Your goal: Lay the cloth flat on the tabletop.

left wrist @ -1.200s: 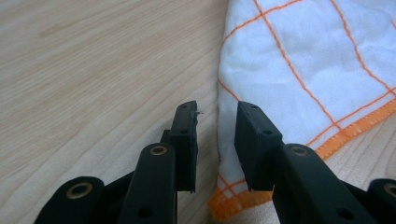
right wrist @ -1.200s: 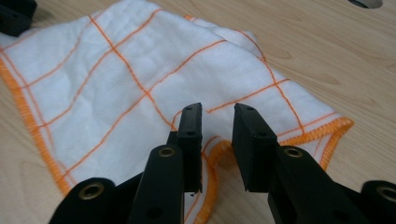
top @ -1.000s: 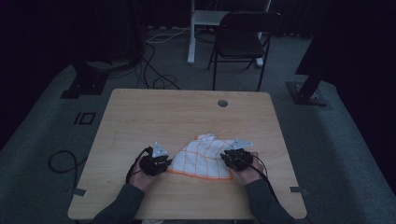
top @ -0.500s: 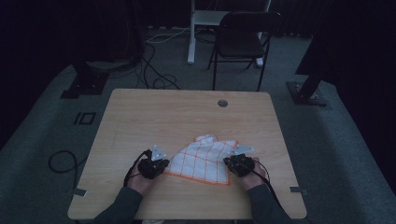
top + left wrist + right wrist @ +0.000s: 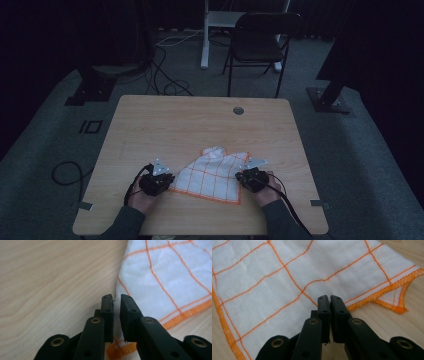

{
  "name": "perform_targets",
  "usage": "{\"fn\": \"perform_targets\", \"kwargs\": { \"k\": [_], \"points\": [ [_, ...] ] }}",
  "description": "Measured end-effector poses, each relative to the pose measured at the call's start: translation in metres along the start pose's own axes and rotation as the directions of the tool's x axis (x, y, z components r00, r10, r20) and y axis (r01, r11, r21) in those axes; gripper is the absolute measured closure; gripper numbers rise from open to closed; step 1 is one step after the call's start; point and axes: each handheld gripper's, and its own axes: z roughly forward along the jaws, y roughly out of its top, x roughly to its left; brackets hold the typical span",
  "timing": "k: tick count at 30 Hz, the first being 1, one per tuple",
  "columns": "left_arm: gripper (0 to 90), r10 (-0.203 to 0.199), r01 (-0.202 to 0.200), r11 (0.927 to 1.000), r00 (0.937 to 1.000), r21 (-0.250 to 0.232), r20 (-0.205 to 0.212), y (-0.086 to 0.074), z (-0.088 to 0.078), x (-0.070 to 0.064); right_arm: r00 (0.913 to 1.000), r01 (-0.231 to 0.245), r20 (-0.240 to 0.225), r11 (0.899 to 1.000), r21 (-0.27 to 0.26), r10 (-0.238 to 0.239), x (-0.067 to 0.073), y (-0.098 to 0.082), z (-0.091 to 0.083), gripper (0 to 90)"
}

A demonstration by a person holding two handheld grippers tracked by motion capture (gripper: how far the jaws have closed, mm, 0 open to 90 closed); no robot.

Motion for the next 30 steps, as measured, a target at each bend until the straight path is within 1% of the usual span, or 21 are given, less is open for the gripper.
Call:
{"fn": "perform_targets", "kwargs": {
  "k": [5, 7, 9, 11, 15, 18, 20, 22, 23, 25, 26, 28, 29, 30],
  "points": [
    [80.2, 0.004, -0.004, 0.9998, 1.0, -0.02, -0.007, 0.011, 0.002, 0.002, 0.9995, 0.028, 0.012, 0.999, 0.026, -0.028, 0.001, -0.006, -0.005, 87.1],
    [79.9, 0.01, -0.011, 0.9997, 0.9999, -0.022, -0.004, 0.017, 0.006, 0.004, 0.9995, 0.027, 0.016, 0.999, 0.035, -0.028, 0.0, -0.008, -0.007, 86.7],
    [79.6, 0.017, -0.017, 0.9994, 0.9998, -0.031, 0.003, 0.023, 0.01, 0.004, 0.9997, 0.013, 0.018, 0.999, 0.034, -0.014, -0.003, -0.009, -0.008, 85.5],
    [78.8, 0.024, -0.024, 0.999, 0.9997, -0.037, 0.008, 0.03, 0.015, 0.005, 0.9998, -0.003, 0.019, 1.0, 0.017, 0.003, -0.004, -0.009, -0.01, 82.5],
    [78.3, 0.031, -0.03, 0.9983, 0.9993, -0.051, 0.019, 0.042, 0.025, 0.006, 0.9994, -0.014, 0.031, 1.0, -0.025, 0.015, -0.006, -0.006, -0.011, 79.8],
    [76.7, 0.032, -0.031, 0.9973, 0.9994, -0.066, 0.015, 0.051, 0.033, 0.006, 0.9996, -0.011, 0.026, 0.998, -0.057, 0.013, -0.006, -0.003, -0.009, 78.2],
    [75.3, 0.032, -0.031, 0.9969, 0.9994, -0.072, 0.014, 0.057, 0.038, 0.005, 0.9998, -0.008, 0.015, 0.997, -0.075, 0.009, -0.006, -0.002, -0.006, 78.8],
    [74.5, 0.041, -0.04, 0.9961, 0.999, -0.079, 0.019, 0.063, 0.043, 0.004, 0.9998, -0.006, 0.019, 0.998, -0.068, 0.008, -0.006, -0.001, -0.003, 82.0],
    [73.8, 0.04, -0.038, 0.9962, 0.9989, -0.079, 0.025, 0.066, 0.046, 0.003, 0.9998, -0.012, 0.014, 0.998, -0.061, 0.013, -0.006, -0.002, -0.002, 84.3],
    [73.4, 0.052, -0.051, 0.9962, 0.9986, -0.071, 0.01, 0.071, 0.052, 0.002, 0.9999, -0.002, 0.017, 0.999, -0.04, 0.003, -0.005, -0.003, 0.0, 88.9],
    [72.7, 0.047, -0.045, 0.9963, 0.9987, -0.073, 0.018, 0.073, 0.056, 0.001, 0.9998, 0.004, 0.019, 1.0, -0.029, -0.003, -0.004, -0.003, 0.001, 90.0],
    [71.9, 0.048, -0.046, 0.996, 0.9987, -0.076, 0.019, 0.079, 0.061, 0.001, 0.9995, 0.019, 0.024, 1.0, -0.015, -0.019, -0.001, -0.004, 0.003, 90.0],
    [71.5, 0.048, -0.046, 0.996, 0.9987, -0.076, 0.019, 0.079, 0.061, 0.001, 0.9995, 0.019, 0.024, 1.0, -0.015, -0.019, -0.001, -0.004, 0.003, 90.0],
    [71.5, 0.038, -0.035, 0.9966, 0.9987, -0.074, 0.033, 0.083, 0.067, 0.002, 0.9993, 0.025, 0.028, 1.0, -0.009, -0.025, 0.0, -0.005, 0.003, 90.0]
  ]
}}
